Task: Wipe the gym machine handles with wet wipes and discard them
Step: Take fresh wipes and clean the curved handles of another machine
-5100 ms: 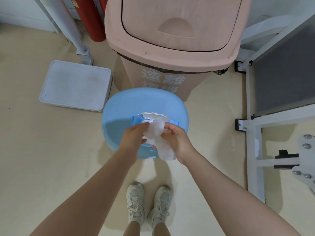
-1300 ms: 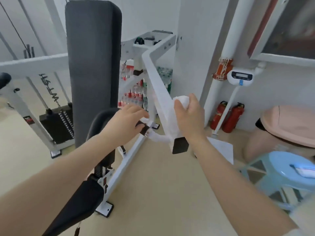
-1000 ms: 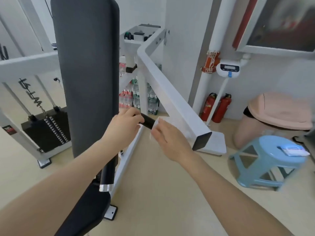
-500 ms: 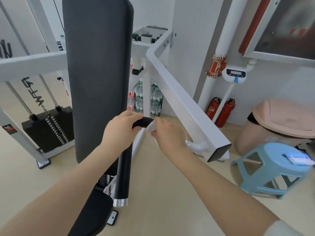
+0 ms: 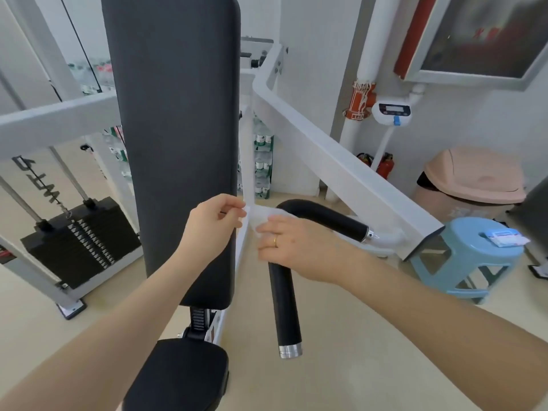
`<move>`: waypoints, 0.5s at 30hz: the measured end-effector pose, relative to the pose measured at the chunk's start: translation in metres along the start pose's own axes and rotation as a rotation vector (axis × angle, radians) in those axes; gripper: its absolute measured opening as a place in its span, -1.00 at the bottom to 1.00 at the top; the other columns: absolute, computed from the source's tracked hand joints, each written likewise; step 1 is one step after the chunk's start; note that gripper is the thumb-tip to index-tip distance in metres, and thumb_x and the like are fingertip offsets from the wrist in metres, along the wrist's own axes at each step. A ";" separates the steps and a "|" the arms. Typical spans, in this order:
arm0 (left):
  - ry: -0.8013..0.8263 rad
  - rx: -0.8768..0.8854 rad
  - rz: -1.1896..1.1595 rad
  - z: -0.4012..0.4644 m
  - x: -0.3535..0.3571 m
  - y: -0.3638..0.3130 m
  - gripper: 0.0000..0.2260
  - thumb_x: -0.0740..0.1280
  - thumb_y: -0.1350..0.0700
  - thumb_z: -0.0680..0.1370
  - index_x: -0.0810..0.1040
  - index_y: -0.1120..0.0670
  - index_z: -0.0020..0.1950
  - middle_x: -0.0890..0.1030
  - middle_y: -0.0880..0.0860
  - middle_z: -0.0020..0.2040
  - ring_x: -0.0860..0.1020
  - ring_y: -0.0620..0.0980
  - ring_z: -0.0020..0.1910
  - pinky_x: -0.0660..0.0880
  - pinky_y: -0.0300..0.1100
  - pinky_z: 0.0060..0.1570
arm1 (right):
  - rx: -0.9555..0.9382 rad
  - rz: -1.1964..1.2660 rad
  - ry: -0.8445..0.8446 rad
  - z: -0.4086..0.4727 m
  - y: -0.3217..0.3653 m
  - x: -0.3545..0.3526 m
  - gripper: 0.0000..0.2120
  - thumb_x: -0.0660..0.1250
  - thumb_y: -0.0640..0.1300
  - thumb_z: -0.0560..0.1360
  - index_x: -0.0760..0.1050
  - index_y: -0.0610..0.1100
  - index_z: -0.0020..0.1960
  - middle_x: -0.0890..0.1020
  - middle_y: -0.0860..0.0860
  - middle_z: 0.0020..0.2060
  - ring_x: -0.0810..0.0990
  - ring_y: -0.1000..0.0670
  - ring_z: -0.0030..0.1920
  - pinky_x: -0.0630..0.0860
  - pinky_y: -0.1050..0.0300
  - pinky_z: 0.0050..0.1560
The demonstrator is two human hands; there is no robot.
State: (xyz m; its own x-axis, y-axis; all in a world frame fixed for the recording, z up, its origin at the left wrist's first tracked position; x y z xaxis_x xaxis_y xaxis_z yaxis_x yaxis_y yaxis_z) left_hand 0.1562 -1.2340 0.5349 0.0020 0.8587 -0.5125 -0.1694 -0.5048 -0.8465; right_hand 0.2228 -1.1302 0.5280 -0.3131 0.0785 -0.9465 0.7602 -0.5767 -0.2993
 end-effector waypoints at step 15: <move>0.360 -0.184 -0.340 -0.046 0.052 0.027 -0.88 0.33 0.10 0.53 0.56 0.14 -0.05 0.65 0.04 -0.19 0.64 -0.11 -0.23 0.54 -0.35 -0.25 | 0.747 0.711 -0.459 -0.061 -0.005 0.007 -0.76 0.18 -0.17 0.55 0.51 -0.20 0.14 0.50 -0.03 0.27 0.45 0.05 0.26 0.40 0.17 0.27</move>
State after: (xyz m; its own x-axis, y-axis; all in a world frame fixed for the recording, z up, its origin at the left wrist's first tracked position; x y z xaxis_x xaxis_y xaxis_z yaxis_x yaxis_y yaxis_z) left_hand 0.1973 -1.2068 0.4784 0.3710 0.9081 -0.1941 0.0759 -0.2380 -0.9683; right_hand 0.2514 -1.0774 0.5154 -0.2416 -0.6795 -0.6927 0.3669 -0.7248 0.5831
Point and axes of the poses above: each hand's wrist, its own z-axis towards the middle knuckle, its own x-axis out of the palm, y = z × x, the point moved 8 cm from there along z, towards the middle knuckle
